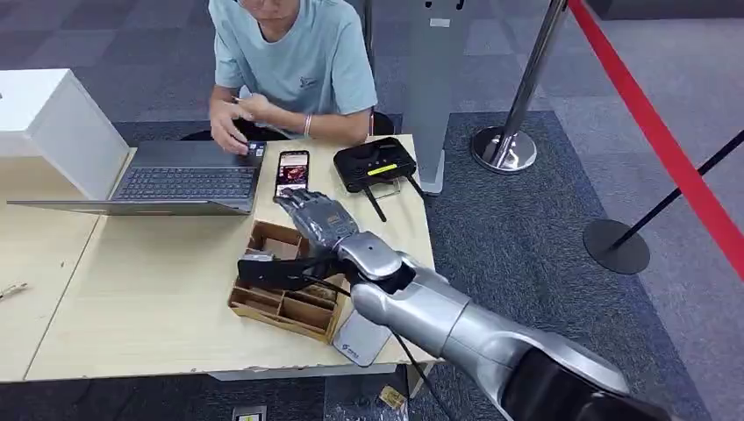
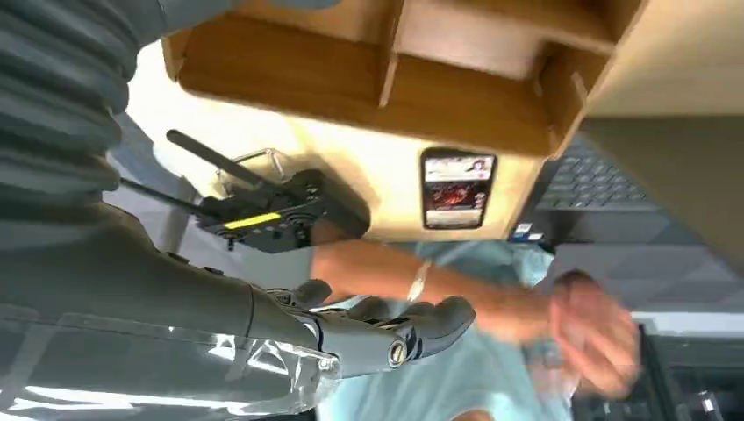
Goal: Pass the card to the sensor for recognition and then transmit it.
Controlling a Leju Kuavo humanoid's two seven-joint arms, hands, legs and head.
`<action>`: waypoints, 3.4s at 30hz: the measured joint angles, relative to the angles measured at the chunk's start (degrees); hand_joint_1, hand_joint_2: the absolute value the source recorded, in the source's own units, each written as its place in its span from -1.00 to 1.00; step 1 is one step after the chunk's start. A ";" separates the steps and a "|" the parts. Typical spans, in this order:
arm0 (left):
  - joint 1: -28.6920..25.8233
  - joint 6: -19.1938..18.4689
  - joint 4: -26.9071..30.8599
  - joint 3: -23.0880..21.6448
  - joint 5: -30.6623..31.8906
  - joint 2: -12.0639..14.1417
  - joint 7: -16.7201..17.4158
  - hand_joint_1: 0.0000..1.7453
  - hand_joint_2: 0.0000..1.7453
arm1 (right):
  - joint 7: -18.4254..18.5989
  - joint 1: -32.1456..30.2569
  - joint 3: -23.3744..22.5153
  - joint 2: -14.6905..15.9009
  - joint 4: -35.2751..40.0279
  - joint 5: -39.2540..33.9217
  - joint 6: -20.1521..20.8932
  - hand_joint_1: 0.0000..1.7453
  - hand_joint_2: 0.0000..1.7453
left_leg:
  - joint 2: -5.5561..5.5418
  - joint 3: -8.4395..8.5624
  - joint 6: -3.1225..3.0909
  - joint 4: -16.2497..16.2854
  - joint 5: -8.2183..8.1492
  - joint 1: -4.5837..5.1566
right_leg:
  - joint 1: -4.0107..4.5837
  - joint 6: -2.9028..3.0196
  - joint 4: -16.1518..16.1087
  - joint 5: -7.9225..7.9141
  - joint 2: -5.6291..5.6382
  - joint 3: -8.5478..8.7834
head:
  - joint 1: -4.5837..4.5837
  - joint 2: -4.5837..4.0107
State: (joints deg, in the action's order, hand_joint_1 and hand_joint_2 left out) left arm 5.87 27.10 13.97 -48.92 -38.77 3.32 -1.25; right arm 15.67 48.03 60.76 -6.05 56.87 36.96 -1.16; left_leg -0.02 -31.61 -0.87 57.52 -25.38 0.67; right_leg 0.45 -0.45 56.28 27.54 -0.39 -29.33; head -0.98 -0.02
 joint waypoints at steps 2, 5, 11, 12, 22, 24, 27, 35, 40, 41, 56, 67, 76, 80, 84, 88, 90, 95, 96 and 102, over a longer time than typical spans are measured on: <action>-0.02 0.00 -0.02 -0.02 0.04 0.07 0.00 -1.00 -1.00 | -0.02 -0.10 0.35 -0.18 0.39 -0.28 0.52 -1.00 1.00 | 0.00 0.00 0.00 0.00 0.00 0.00 | 0.00 0.00 0.00 0.00 0.00 0.00 | 0.00 0.00; -0.04 0.00 -0.04 -0.04 0.15 0.26 0.00 -1.00 -1.00 | -0.26 -0.53 0.92 -0.37 0.94 -0.63 0.96 -1.00 1.00 | -0.01 0.00 0.00 0.00 0.00 0.00 | 0.00 0.00 0.00 0.00 0.00 0.00 | 0.02 0.00; -0.06 0.00 -0.11 -0.04 -0.83 0.59 -0.39 -1.00 -1.00 | -0.94 -2.28 1.86 -0.94 0.79 -0.92 -0.33 -1.00 1.00 | -0.01 0.00 0.00 -0.01 0.00 -0.01 | 0.01 0.00 0.00 0.00 0.00 0.00 | 0.02 0.00; -0.06 0.00 -0.13 -0.04 -0.96 0.70 -0.48 -1.00 -1.00 | -1.03 -2.45 1.99 -1.03 0.70 -0.92 -0.68 -1.00 1.00 | 0.00 0.00 0.00 -0.01 0.00 -0.01 | 0.01 0.00 0.00 0.00 0.00 0.00 | 0.02 0.00; -0.10 0.00 -0.33 -0.02 -1.86 1.03 -1.42 -1.00 -1.00 | -1.29 -2.74 2.60 -1.38 -0.70 -1.07 -0.85 -1.00 1.00 | -0.01 0.00 0.00 -0.01 0.00 -0.01 | 0.01 0.00 0.00 0.00 0.00 0.00 | 0.02 0.00; -0.10 0.00 -0.35 -0.04 -1.90 1.14 -1.68 -1.00 -1.00 | -1.29 -2.73 2.60 -1.38 -0.88 -1.11 -0.85 -1.00 1.00 | 0.00 0.00 0.00 -0.01 0.00 -0.01 | 0.01 0.00 0.00 0.00 0.00 0.00 | 0.00 0.00; -0.02 0.00 -0.35 -0.02 -1.90 1.29 -1.73 -1.00 -1.00 | -1.29 -2.56 2.58 -1.38 -1.16 -0.94 -1.03 -1.00 1.00 | -0.01 0.00 0.00 -0.01 0.00 -0.01 | 0.01 0.00 0.00 0.00 0.00 0.00 | 0.02 0.00; 0.00 0.00 -0.37 -0.02 -1.90 1.51 -1.73 -1.00 -1.00 | -1.01 -1.93 2.51 -1.38 -1.33 -0.48 -1.47 -1.00 1.00 | 0.00 0.00 0.00 -0.01 0.00 -0.01 | 0.01 0.00 0.00 0.00 0.00 0.00 | 0.02 0.00; 0.01 0.00 -0.37 -0.04 -1.79 1.60 -1.40 -1.00 -1.00 | -0.50 -1.69 2.45 -1.31 -1.33 -0.24 -1.99 -1.00 1.00 | 0.00 0.00 0.00 -0.01 0.00 -0.01 | 0.01 0.00 0.00 0.00 0.00 -0.01 | 0.02 0.00; 0.01 0.00 -0.37 -0.04 -1.79 1.62 -1.36 -1.00 -1.00 | -0.37 -1.55 2.40 -1.25 -1.33 -0.17 -2.14 -1.00 1.00 | 0.00 0.00 0.00 -0.01 0.00 -0.01 | 0.01 0.00 0.00 0.00 0.00 -0.01 | 0.02 0.00; -0.07 0.33 -0.37 -0.04 -2.45 1.62 -1.40 -1.00 -1.00 | 0.90 -1.66 1.66 0.24 -0.55 -0.28 -0.70 -0.76 1.00 | 0.01 0.00 0.00 -0.01 0.00 -0.01 | 0.01 0.00 0.00 0.00 0.00 -0.01 | 0.02 0.00; -0.11 0.46 -0.37 -0.02 -2.78 1.62 -1.73 -1.00 -1.00 | 1.31 -1.77 1.64 1.44 -0.44 -0.31 0.30 0.80 1.00 | 0.00 0.00 0.00 -0.01 0.00 -0.01 | 0.01 0.00 0.00 0.00 0.00 -0.01 | 0.02 0.00; -0.18 0.52 -0.37 -0.04 -2.88 1.62 -1.73 -1.00 -1.00 | 1.84 -1.76 1.57 2.21 0.39 -0.39 0.30 0.62 1.00 | 0.01 0.00 0.00 -0.01 0.00 -0.01 | 0.01 0.00 0.00 0.00 0.00 -0.01 | 0.02 0.00; -0.19 0.57 -0.37 -0.04 -2.99 1.62 -1.73 -1.00 -1.00 | 2.14 -1.76 1.55 2.56 1.20 -0.26 0.33 0.42 1.00 | 0.00 0.00 0.00 -0.01 0.00 -0.01 | 0.01 0.00 0.00 0.00 0.00 -0.02 | 0.00 0.00; -0.20 0.59 -0.37 -0.04 -3.10 1.62 -1.73 -1.00 -1.00 | 2.19 -1.74 1.51 2.80 1.79 -0.13 0.33 0.18 1.00 | 0.00 0.00 0.00 -0.01 0.00 -0.01 | 0.01 0.00 0.00 0.00 0.00 -0.01 | 0.02 0.00; -0.21 0.59 -0.37 -0.04 -3.19 1.62 -1.73 -1.00 -1.00 | 2.40 -1.76 1.51 2.88 2.36 -0.04 0.48 0.08 1.00 | 0.01 0.00 0.00 -0.01 0.00 -0.01 | 0.01 0.00 0.00 0.00 0.00 -0.01 | 0.02 0.00; -0.21 0.59 -0.37 -0.04 -3.28 1.62 -1.73 -1.00 -1.00 | 2.49 -1.85 1.53 2.91 2.78 -0.02 0.57 0.08 1.00 | 0.00 0.00 0.00 -0.01 0.00 -0.01 | 0.01 0.00 0.00 0.00 0.00 -0.02 | 0.00 0.00; -0.22 0.59 -0.37 -0.04 -3.26 1.62 -1.73 -1.00 -1.00 | 2.56 -2.41 1.57 2.95 3.69 -0.09 0.74 0.04 1.00 | 0.00 0.00 0.00 -0.01 0.00 -0.01 | 0.01 0.00 0.00 0.00 0.00 -0.01 | 0.02 0.00; -0.22 0.59 -0.37 -0.04 -3.26 1.62 -1.73 -1.00 -1.00 | 2.56 -2.54 1.60 2.95 3.69 -0.09 0.76 0.06 1.00 | 0.00 0.00 0.00 -0.01 0.00 -0.01 | 0.01 0.00 0.00 0.00 0.00 -0.01 | 0.00 0.00; -0.22 0.59 -0.37 -0.04 -3.37 1.62 -1.73 -1.00 -1.00 | 2.45 -3.41 1.64 2.93 3.67 -0.61 0.96 0.06 1.00 | 0.00 0.00 0.00 -0.01 0.00 -0.01 | 0.01 0.00 0.00 0.00 0.00 -0.01 | 0.00 0.00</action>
State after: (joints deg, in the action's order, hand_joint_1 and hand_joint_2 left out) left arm 5.65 27.69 13.60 -48.96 -42.14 4.94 -2.97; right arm 18.12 44.62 62.40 -3.13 60.54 36.35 -0.20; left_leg -0.02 -31.61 -0.87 57.51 -25.38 0.66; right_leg 0.46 -0.45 56.28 27.54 -0.39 -29.35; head -0.98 -0.02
